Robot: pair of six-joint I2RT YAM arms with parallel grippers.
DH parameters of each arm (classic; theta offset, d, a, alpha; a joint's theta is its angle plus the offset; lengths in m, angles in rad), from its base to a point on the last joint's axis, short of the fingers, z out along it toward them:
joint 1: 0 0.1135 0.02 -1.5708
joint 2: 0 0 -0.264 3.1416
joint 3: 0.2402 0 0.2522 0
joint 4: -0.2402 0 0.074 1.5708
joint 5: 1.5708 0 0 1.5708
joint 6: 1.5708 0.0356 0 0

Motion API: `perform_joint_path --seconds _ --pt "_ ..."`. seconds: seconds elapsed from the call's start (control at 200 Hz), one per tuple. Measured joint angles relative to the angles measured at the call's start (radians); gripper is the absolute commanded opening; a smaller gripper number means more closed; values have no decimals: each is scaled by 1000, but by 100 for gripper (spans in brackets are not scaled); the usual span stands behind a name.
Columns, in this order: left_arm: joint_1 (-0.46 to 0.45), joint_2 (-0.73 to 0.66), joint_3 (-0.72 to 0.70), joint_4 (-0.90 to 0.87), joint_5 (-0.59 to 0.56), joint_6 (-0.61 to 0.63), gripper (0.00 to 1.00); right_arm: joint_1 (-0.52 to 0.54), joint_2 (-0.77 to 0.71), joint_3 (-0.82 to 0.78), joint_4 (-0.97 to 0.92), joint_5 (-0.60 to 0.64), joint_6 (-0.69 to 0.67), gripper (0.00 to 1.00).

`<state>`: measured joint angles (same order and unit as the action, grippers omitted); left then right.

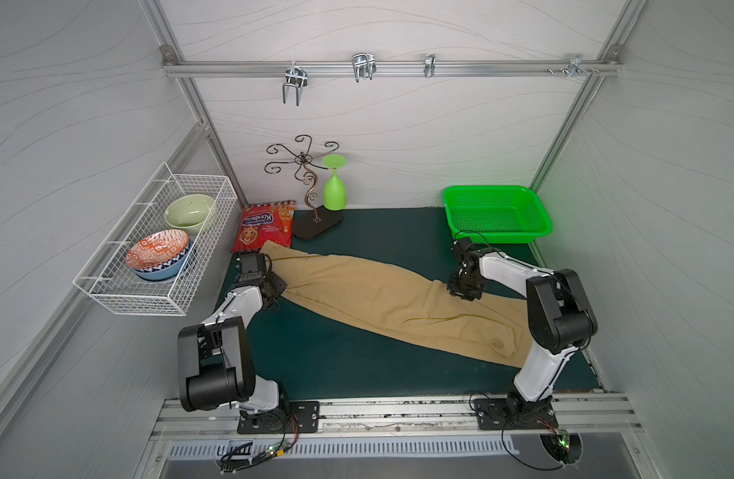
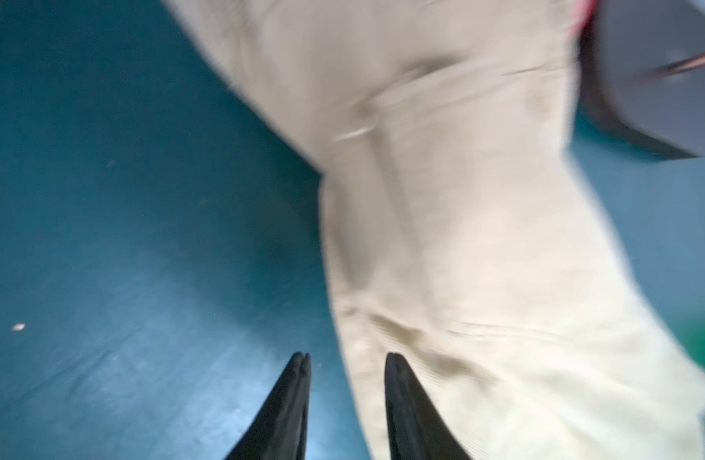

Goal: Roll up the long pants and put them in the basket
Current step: Fold the long pant at the center of the board.

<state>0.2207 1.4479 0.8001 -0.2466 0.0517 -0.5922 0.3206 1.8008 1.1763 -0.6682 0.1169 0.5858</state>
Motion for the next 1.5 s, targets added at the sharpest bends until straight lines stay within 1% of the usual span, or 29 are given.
perform_joint_path --seconds 0.06,0.135,0.225,0.27,0.325,0.42,0.51,0.595,0.675,0.795,0.921,1.051,1.131,1.231,1.296,1.346,1.396,1.456,1.501 --pt "-28 2 42 -3 2 22 38 -15 -26 9 6 2 -11 37" --pt "-54 38 109 -6 12 51 38 -23 -105 -18 6 3 -11 39" --pt "-70 129 196 -3 25 76 42 -19 -209 -68 0 -10 -7 43" --pt "-69 192 240 -5 28 88 44 -18 -238 -87 -4 -18 -5 47" --pt "-62 269 290 -17 32 96 44 -16 -246 -106 -7 -22 -4 50" --pt "-34 393 358 -46 48 103 46 -15 -228 -152 -8 -21 -2 50" --pt "-2 438 371 -51 86 99 45 -16 -206 -187 -14 -12 2 51" --pt "16 428 364 -51 95 89 44 -25 -182 -194 -16 -2 2 51" --pt "35 401 314 -12 106 68 44 -42 -156 -190 -14 -1 1 51" --pt "92 301 165 64 130 17 44 -56 -108 -170 -11 3 0 51" --pt "206 156 -14 123 151 -50 44 -58 -61 -126 -13 -11 -8 52" --pt "290 38 -123 110 112 -103 45 -54 4 -45 -18 -34 -34 51" --pt "302 -3 -153 93 77 -124 44 -54 42 7 -14 -56 -69 52" --pt "303 -11 -157 86 47 -143 44 -54 77 67 7 -85 -137 54" --pt "303 -11 -157 87 36 -144 44 -56 72 85 22 -90 -169 56" --pt "303 -8 -157 87 33 -143 44 -64 42 83 23 -80 -177 58" --pt "303 -5 -155 88 34 -142 45 -85 0 71 18 -81 -179 62" --pt "303 -2 -153 89 33 -140 45 -152 -75 31 21 -111 -168 68" --pt "303 -1 -153 91 34 -138 46 -237 -138 -16 26 -145 -158 70"
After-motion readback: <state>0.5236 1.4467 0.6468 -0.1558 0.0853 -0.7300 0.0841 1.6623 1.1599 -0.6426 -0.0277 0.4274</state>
